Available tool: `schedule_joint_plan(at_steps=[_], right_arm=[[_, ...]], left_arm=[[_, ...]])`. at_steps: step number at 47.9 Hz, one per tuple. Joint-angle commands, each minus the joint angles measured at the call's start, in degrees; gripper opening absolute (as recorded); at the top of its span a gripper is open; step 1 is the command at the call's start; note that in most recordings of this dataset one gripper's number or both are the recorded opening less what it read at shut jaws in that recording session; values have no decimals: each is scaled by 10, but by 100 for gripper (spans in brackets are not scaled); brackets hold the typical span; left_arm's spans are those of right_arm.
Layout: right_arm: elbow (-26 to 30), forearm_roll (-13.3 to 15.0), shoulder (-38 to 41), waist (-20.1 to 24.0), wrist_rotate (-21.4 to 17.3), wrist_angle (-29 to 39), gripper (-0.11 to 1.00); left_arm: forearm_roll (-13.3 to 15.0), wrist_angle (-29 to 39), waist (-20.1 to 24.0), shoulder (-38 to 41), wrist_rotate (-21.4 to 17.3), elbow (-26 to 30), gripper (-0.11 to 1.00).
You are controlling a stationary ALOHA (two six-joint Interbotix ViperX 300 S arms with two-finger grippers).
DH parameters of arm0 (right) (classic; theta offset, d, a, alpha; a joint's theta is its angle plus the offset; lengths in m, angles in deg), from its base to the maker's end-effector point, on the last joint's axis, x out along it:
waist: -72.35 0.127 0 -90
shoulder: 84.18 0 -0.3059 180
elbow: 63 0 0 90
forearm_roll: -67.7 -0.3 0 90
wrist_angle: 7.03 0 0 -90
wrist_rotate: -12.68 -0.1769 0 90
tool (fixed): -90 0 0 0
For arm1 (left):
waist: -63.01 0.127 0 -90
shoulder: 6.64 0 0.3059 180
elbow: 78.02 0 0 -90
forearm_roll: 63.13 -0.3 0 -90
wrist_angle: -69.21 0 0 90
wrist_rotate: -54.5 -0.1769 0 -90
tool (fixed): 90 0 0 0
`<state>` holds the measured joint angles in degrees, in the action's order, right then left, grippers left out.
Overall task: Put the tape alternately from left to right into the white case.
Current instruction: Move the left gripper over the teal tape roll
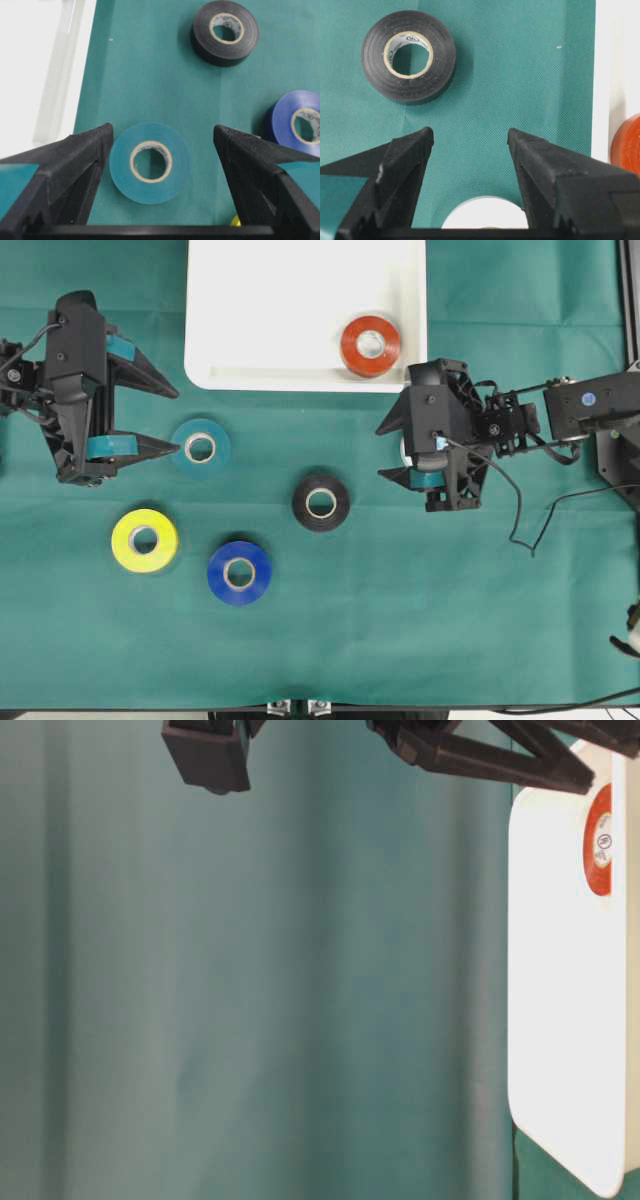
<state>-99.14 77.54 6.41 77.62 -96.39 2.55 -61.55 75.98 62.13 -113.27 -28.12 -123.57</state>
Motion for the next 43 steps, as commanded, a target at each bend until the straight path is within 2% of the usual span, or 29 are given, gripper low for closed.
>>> schedule_joint_plan(at_steps=[1, 20, 29, 43], right_arm=[[8, 1, -11, 2, -1, -5, 68], [7, 1, -11, 2, -1, -18, 68], [5, 1, -11, 2, -1, -18, 68], [4, 1, -11, 2, -1, -18, 68]], left_arm=[[1, -6, -8, -1, 3, 4, 84], [1, -7, -65, 81, 51, 15, 84], [1, -6, -68, 136, 65, 32, 84], [-1, -5, -68, 198, 61, 57, 84]])
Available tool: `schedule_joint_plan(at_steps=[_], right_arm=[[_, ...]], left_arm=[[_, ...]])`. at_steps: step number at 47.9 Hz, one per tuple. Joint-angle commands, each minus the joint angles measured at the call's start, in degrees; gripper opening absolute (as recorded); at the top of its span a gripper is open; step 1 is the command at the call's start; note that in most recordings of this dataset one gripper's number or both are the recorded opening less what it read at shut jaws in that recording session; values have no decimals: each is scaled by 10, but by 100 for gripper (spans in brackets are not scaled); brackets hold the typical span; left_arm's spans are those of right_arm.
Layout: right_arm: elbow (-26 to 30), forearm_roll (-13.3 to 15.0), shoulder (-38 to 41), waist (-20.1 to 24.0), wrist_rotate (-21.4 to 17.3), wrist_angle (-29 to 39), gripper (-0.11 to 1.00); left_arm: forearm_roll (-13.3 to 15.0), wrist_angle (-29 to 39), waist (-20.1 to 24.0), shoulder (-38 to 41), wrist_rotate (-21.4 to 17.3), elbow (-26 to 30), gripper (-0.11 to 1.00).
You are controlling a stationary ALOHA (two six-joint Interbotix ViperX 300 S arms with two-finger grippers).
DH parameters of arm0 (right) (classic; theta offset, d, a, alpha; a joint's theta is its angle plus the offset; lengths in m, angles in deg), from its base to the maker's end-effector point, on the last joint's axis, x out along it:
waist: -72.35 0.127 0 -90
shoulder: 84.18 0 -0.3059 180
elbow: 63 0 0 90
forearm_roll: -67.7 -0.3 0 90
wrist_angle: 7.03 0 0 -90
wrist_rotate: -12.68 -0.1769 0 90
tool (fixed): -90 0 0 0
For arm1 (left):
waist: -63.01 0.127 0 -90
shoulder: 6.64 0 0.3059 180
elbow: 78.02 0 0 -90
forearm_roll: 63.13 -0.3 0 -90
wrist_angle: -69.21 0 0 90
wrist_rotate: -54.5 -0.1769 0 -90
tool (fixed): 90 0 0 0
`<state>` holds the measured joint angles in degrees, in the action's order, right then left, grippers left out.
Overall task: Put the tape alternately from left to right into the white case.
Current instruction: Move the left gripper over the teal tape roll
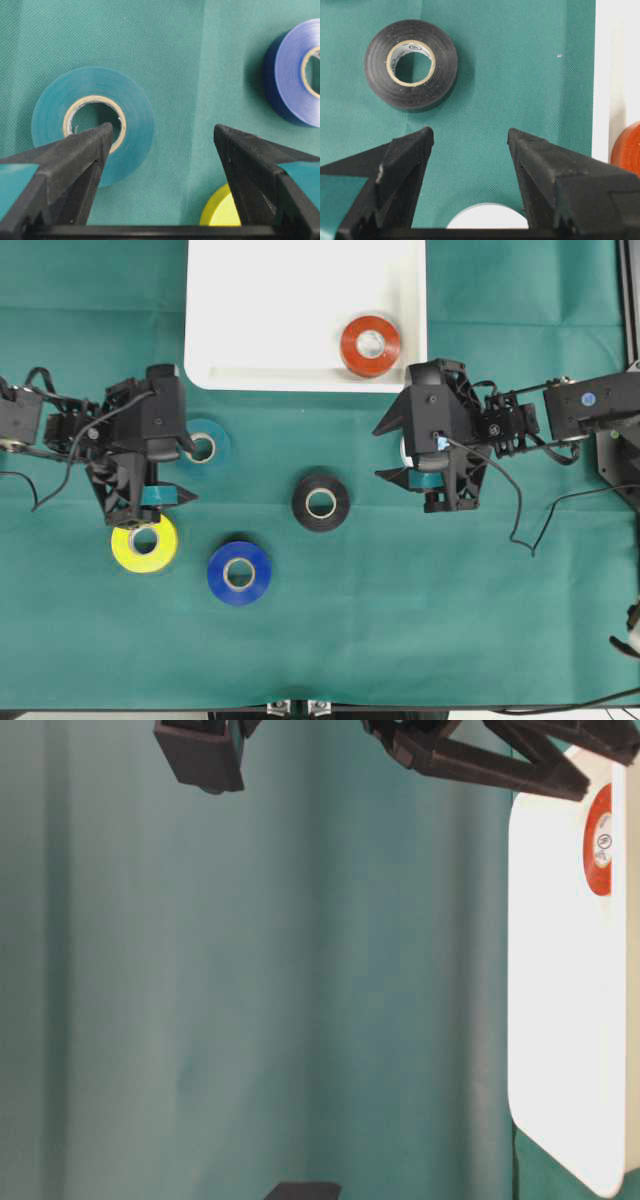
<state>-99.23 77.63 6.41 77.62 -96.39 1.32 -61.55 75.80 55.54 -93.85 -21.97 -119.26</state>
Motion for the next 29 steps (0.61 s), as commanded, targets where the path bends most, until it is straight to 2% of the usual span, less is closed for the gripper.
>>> schedule_joint_plan(at_steps=[1, 20, 29], right_arm=[[4, 1, -11, 2, -1, -5, 68], [-2, 0, -11, 2, -1, -19, 68], [-3, 0, -11, 2, -1, -20, 68]], left_arm=[[0, -4, -2, 5, -1, 14, 84], [-2, -5, 11, 34, -2, 15, 85], [-2, -5, 21, 48, -15, 19, 85]])
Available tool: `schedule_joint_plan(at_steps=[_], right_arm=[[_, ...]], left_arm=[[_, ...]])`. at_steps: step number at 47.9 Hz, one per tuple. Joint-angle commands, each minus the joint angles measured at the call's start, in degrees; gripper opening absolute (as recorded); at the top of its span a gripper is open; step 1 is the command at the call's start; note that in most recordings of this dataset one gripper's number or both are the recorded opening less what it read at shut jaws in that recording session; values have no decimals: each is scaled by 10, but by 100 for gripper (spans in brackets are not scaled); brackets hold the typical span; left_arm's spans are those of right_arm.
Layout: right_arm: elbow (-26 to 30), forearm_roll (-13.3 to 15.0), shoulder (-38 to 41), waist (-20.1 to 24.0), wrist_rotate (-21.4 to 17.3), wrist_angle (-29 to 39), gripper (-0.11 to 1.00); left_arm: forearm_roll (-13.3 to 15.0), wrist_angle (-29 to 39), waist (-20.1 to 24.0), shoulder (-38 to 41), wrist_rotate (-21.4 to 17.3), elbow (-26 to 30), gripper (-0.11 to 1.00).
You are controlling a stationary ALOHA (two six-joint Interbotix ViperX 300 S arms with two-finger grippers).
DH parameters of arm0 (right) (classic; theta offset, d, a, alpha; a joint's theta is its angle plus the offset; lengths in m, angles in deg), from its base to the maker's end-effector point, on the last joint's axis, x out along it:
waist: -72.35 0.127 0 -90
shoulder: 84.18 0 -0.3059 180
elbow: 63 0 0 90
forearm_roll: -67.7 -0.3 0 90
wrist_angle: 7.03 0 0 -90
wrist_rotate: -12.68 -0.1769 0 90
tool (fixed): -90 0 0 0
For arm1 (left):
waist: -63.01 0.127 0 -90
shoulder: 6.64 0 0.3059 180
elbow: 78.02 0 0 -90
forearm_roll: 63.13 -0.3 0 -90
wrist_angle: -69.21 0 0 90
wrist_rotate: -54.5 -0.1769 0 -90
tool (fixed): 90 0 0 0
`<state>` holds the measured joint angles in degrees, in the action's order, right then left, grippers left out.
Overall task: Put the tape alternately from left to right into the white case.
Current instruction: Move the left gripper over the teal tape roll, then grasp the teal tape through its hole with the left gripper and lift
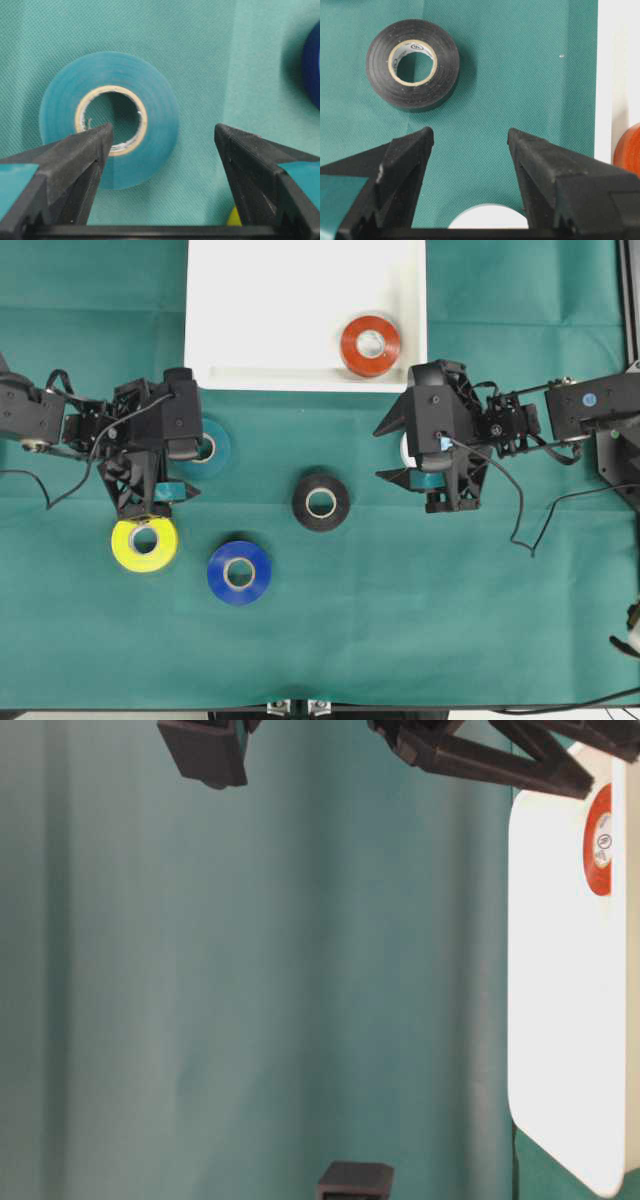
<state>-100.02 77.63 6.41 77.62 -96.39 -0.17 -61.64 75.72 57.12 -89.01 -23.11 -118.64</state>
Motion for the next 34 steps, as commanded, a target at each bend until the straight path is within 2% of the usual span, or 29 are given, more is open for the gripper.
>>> schedule_joint_plan(at_steps=[1, 13, 34], right_arm=[[5, 0, -11, 2, -1, -5, 68], [5, 0, -11, 2, -1, -5, 68], [4, 0, -7, 2, -1, -5, 68]], left_arm=[[-1, -4, 6, 2, -5, 15, 85], [-1, -1, 7, 33, -24, 34, 85], [-1, 21, 7, 66, -26, 53, 84]])
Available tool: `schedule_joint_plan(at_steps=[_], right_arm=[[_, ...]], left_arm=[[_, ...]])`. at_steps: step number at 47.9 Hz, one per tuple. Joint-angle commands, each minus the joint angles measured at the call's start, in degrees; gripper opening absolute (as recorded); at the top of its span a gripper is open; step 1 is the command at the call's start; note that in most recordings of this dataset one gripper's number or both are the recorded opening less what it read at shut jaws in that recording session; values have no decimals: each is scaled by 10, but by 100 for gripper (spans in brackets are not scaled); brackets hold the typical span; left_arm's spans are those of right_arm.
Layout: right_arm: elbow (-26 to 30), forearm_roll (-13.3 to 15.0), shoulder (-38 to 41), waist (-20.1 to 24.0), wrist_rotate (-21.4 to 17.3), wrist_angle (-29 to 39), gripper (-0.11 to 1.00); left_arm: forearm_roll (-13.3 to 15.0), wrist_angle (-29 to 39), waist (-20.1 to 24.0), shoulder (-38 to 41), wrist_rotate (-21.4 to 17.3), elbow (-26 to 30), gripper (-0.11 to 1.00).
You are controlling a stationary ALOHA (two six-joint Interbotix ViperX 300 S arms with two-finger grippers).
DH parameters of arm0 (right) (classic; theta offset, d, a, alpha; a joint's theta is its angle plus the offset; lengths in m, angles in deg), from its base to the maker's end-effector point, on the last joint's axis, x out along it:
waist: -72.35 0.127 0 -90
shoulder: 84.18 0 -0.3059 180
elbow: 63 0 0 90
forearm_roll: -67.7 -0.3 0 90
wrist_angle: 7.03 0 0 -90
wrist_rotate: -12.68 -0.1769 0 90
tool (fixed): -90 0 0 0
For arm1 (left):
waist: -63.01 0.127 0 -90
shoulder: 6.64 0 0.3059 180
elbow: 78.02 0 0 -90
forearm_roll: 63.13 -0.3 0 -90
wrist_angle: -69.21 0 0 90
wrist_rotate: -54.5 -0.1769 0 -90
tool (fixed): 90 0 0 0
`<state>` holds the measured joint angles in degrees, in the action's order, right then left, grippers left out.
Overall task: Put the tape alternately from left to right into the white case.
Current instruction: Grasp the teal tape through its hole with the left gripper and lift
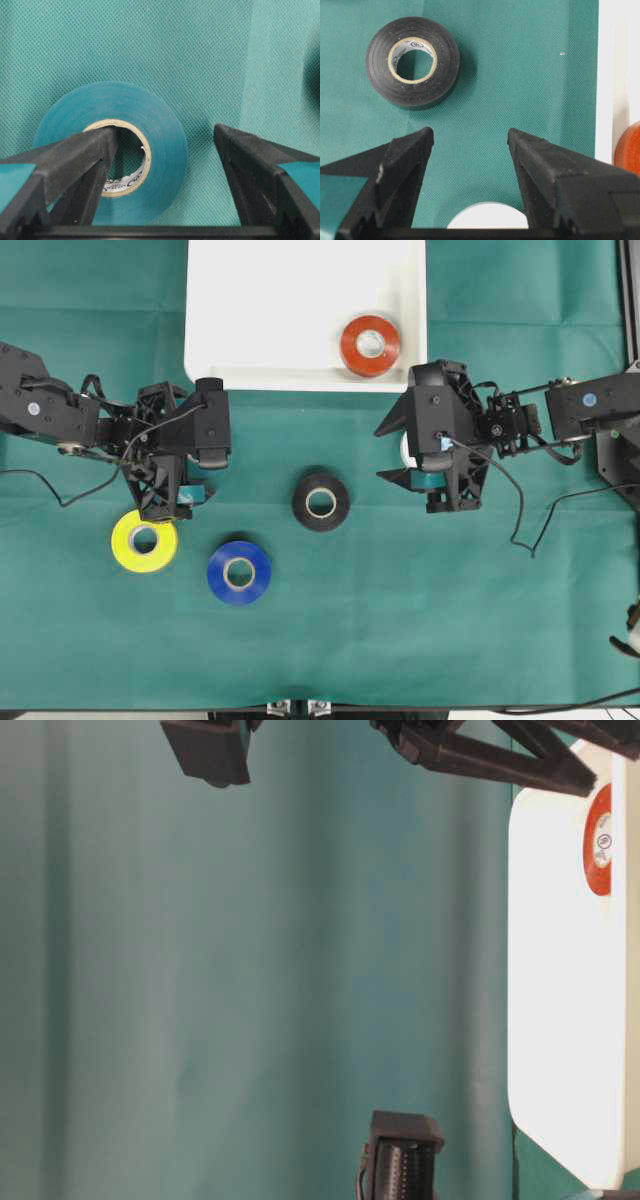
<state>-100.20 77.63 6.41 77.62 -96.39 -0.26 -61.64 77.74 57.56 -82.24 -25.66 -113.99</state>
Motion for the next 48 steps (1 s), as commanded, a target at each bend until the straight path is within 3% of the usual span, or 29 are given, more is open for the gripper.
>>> schedule_joint_plan(at_steps=[1, 6, 15, 22, 33, 48], right_arm=[[5, 0, -7, 2, -1, -5, 68], [4, 0, -7, 2, -1, -11, 68], [-1, 0, -7, 2, -1, -18, 68], [-1, 0, -7, 2, -2, -18, 68], [-1, 0, -7, 2, -2, -19, 68], [-1, 0, -7, 2, -2, -19, 68]], left_arm=[[-2, 1, 3, -3, -1, 5, 83], [-2, 4, 3, -5, -1, 6, 73], [-1, 6, 3, -10, -1, 8, 20], [-1, 7, 3, -10, -1, 9, -2], [-1, 23, 2, -24, 1, 10, -3], [-2, 86, 0, -99, -3, 35, -3]])
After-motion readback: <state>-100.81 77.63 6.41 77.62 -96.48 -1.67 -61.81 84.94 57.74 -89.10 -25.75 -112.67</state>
